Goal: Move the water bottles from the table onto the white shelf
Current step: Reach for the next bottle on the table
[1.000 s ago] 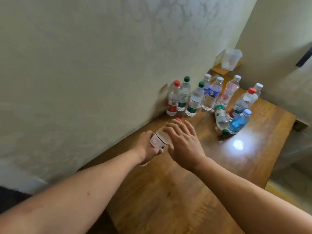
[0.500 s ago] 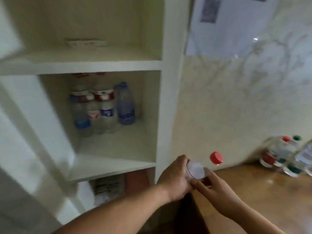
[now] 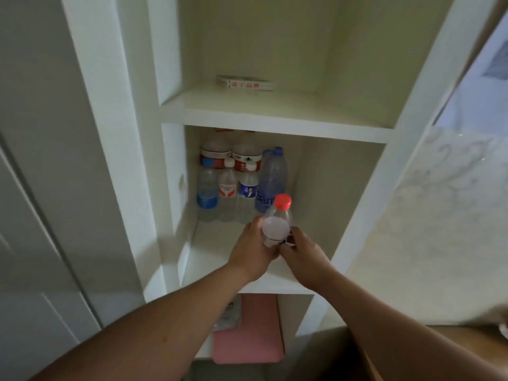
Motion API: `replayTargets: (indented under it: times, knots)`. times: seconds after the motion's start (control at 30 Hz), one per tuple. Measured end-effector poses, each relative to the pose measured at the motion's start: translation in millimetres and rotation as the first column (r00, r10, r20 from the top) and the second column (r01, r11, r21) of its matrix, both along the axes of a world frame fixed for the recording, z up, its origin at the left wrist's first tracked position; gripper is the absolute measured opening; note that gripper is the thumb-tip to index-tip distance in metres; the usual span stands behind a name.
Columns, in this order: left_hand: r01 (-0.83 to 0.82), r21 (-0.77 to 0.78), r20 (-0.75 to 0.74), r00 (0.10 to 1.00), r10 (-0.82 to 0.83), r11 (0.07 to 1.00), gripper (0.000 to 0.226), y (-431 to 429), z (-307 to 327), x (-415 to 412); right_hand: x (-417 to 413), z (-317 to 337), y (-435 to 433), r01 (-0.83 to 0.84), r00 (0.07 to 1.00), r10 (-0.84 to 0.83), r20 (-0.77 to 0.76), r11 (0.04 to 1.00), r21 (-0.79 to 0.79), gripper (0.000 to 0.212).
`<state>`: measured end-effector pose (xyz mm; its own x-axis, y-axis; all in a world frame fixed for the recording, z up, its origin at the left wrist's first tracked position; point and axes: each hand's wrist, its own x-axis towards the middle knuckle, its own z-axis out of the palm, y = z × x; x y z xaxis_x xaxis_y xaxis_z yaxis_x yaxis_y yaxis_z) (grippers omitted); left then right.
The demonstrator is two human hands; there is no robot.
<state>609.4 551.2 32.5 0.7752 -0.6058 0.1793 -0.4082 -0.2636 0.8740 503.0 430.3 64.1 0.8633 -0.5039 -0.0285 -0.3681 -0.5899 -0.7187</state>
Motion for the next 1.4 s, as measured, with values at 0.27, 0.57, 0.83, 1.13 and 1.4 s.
replayTargets:
  times: [0.27,0.57,0.83,1.13,1.4]
  knots:
    - [-0.022,0.055,-0.098,0.995,0.027,0.998,0.047,-41.7,-38.7,45.3,54.6,-87.6,-38.8,-0.107,0.981,0.078,-0.176,0.981,-0.164,0.041]
    - [-0.186,0.014,-0.045,0.981,0.187,0.982,0.052,-77.1,-100.9,100.0,155.4,-139.1,-68.5,0.178,0.958,-0.183,0.219,0.983,0.042,0.04]
    - [-0.28,0.2,0.212,0.948,0.238,0.939,0.057,-90.1,-119.2,109.3,188.0,-148.0,-79.6,0.205,0.957,-0.207,0.204,0.978,0.032,0.053]
    - [-0.276,0.315,0.282,0.941,0.188,0.908,0.064,-92.7,-118.9,112.7,199.8,-152.4,-85.2,0.213,0.977,-0.205,0.06,0.961,-0.177,0.063]
    - [-0.27,0.266,0.238,0.949,0.208,0.926,0.054,-92.1,-116.0,112.6,200.0,-157.5,-85.2,0.246,0.965,-0.232,0.124,0.963,-0.11,0.07]
